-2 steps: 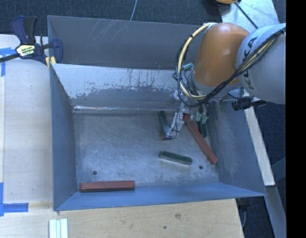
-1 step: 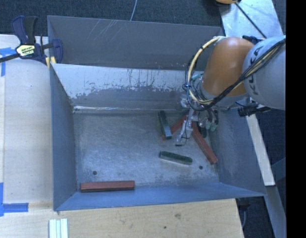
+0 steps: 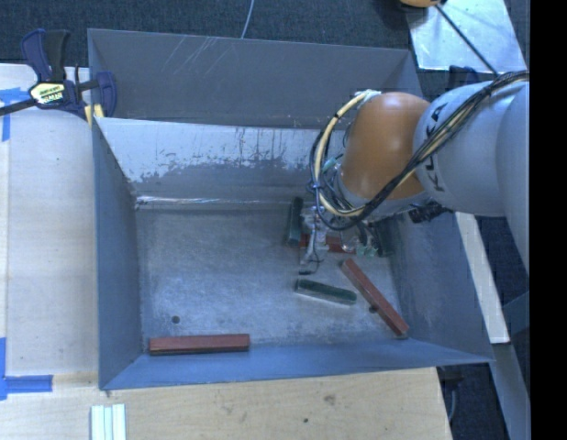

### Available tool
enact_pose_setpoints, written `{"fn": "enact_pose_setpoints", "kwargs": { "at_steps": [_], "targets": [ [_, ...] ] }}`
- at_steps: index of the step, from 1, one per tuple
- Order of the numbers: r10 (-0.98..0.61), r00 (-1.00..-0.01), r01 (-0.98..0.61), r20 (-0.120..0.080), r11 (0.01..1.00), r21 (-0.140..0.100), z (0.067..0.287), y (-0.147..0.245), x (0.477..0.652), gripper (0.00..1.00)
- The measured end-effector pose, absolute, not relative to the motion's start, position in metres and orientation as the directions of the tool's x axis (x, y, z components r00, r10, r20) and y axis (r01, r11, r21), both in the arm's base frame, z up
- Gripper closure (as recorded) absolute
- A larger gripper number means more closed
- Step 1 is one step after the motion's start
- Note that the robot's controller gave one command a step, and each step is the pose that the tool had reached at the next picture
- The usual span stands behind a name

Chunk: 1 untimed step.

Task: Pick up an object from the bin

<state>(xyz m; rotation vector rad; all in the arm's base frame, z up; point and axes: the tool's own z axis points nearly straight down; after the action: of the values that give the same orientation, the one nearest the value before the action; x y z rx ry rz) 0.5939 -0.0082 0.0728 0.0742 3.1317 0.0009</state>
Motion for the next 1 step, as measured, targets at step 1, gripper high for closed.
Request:
{"fn": "enact_pose_setpoints", "kwargs": {
  "at_steps": [1],
  "targets": [
    [0.047,-0.999,0.047,-0.009,0.999,0.001,0.0728,-0.0082,0.5939,1.00]
  ]
}}
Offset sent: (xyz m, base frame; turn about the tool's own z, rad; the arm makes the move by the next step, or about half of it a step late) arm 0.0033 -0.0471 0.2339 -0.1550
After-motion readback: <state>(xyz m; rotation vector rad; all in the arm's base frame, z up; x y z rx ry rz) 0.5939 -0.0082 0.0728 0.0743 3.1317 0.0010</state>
